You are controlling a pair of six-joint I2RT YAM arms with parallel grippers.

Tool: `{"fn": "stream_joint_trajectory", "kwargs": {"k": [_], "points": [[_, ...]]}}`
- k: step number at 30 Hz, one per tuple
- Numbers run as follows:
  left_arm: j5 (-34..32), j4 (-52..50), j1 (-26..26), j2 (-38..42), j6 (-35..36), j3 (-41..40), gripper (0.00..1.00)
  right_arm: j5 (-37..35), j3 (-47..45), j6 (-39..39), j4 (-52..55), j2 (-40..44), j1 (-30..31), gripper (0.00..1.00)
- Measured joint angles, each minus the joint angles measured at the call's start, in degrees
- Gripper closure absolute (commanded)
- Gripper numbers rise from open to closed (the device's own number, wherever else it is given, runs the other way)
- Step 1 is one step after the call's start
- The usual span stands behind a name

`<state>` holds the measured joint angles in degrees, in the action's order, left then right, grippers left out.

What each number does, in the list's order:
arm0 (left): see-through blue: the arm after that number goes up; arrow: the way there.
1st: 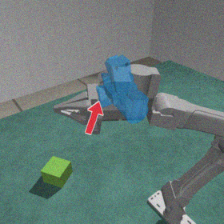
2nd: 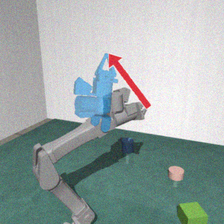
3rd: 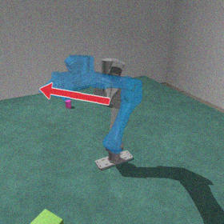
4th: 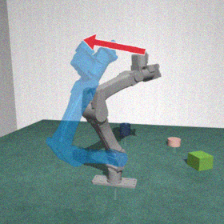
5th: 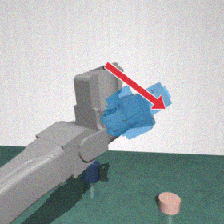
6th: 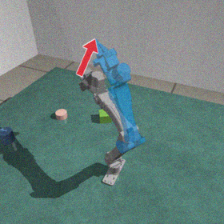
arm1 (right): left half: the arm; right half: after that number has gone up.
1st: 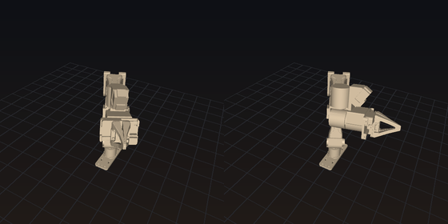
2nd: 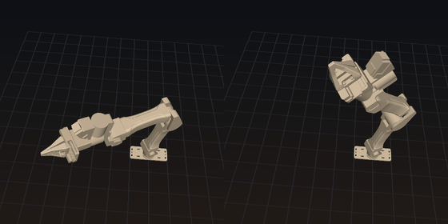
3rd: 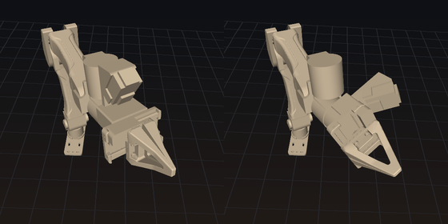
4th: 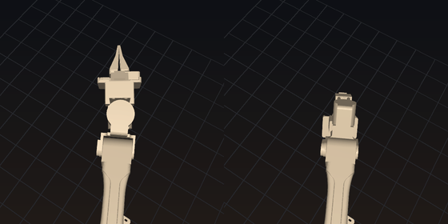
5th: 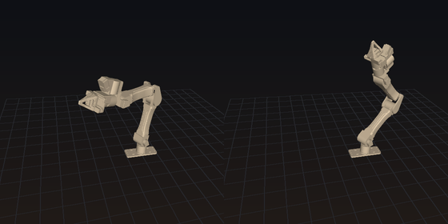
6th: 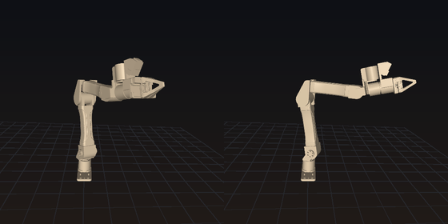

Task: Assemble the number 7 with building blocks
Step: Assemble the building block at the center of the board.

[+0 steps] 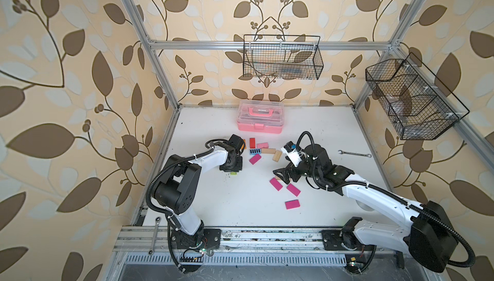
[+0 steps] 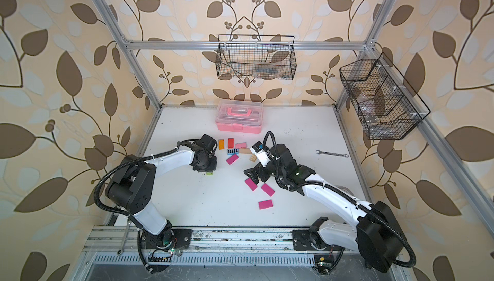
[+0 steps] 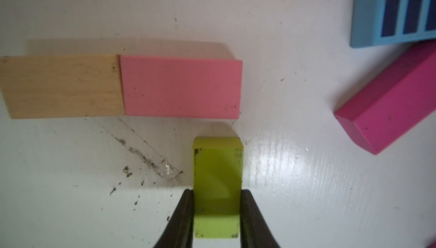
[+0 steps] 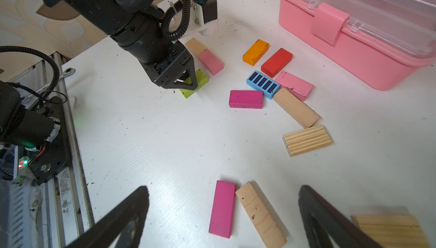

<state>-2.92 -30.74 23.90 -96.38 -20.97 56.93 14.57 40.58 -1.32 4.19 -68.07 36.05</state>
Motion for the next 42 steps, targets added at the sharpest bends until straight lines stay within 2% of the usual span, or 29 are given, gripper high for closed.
{"fn": "stream_joint_trajectory", "kwargs": {"k": [16,21,36,37,39,42], "points": [[0.55,1.2,-0.74,-1.27,0.0,1.18,0.72,-0.07,0.04,0.33,0.42,-1.11,0.59,0.0],[0.59,1.27,-0.76,-1.33,-0.02,1.25,0.67,-0.04,0.04,0.35,0.42,-1.14,0.59,0.0],[1.25,0.7,-0.76,-1.95,-0.2,1.27,0.4,0.07,0.11,0.72,0.37,-2.91,0.57,0.0],[1.25,0.46,-0.76,-1.88,-0.09,1.27,0.34,0.07,0.22,0.72,0.35,-3.19,0.57,0.0],[1.31,-0.11,-0.76,-1.42,0.04,1.27,0.15,0.09,0.7,0.72,0.35,-3.93,0.57,0.0],[1.36,-1.79,-0.76,1.33,-0.11,1.25,0.01,0.07,1.64,0.66,0.02,-5.31,0.72,0.0]]}}
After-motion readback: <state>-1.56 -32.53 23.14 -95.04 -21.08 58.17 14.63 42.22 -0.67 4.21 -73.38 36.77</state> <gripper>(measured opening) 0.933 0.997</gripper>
